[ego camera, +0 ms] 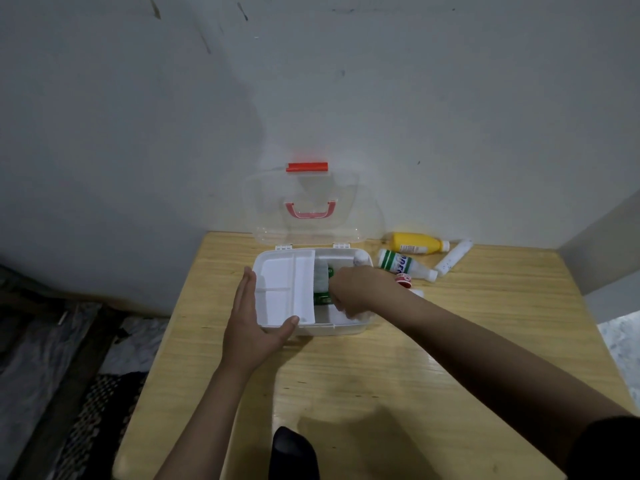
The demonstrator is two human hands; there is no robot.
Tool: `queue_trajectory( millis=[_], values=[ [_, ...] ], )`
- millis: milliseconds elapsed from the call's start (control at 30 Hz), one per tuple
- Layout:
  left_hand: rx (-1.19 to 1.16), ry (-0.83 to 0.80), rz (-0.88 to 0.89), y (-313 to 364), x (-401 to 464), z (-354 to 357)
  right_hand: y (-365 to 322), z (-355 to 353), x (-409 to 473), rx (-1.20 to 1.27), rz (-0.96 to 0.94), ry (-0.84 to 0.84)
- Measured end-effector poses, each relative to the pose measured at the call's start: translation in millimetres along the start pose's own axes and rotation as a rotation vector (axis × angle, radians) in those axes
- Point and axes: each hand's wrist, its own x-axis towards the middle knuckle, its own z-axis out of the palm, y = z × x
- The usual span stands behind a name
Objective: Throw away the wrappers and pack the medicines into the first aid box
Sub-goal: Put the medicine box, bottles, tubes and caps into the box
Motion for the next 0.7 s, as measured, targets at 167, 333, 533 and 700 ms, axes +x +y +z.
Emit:
queue_trajectory(
  millis=[167, 333, 533, 700],
  values=[
    [-0.001, 0.003, -0.006, 3, 0, -1, -1, 9, 13, -0.057, -0.002, -0.128],
    [0.01, 0.007, 0.005, 2, 0, -1, 4, 3, 9, 0.062, -0.016, -0.074],
    [0.004, 0.001, 0.006, 2, 0, -2, 14, -8, -9, 0.326, 0.016, 0.082],
    [0.005, 0.005, 0.012, 1, 0, -1, 16, -11, -24, 0.42, 0.1, 0.289]
  ],
)
